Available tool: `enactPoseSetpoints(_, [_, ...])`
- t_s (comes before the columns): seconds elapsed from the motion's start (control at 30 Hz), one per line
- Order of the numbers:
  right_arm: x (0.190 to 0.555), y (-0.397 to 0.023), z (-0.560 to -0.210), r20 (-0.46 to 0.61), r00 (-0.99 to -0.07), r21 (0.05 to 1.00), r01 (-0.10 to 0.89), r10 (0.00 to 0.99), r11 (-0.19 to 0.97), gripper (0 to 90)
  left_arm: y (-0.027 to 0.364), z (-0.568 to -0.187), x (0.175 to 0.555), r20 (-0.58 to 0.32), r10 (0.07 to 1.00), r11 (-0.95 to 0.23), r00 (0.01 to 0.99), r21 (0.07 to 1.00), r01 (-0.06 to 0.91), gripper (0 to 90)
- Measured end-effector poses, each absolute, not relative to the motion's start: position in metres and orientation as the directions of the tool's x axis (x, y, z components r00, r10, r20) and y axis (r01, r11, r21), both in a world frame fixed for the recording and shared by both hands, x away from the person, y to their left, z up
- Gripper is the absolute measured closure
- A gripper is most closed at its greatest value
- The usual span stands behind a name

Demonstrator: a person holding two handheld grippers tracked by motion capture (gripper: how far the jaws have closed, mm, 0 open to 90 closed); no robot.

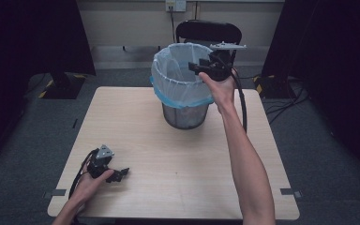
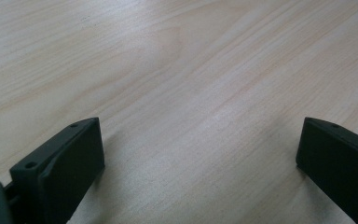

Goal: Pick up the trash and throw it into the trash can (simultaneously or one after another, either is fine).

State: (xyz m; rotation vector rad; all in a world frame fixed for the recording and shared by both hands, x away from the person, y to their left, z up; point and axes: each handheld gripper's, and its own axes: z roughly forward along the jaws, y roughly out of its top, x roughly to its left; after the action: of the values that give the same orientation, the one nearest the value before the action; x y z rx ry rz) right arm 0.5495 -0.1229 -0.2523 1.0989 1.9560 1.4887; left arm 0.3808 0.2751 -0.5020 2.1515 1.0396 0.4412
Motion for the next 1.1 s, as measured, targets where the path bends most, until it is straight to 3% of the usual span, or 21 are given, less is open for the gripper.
enactPoseSetpoints(0.17, [0.548,-0.129,-0.254,0.112,-0.573,0.937,0.334,0.812,0.107,35.3,0.275,-0.502,0.381,0.003,0.784,-0.435,0.62,0.715,0.547,0.4])
enactPoseSetpoints(0.67, [0.532,-0.14,-0.256,0.122,-0.575,0.939,0.332,0.809,0.095,17.6,0.275,-0.502,0.381,0.004,0.784,-0.436,0.621,0.714,0.547,0.4])
enactPoseSetpoints(1.1, [0.516,-0.153,-0.253,0.109,-0.565,0.939,0.329,0.818,0.103,16.3,0.275,-0.502,0.381,0.003,0.784,-0.436,0.62,0.715,0.547,0.4])
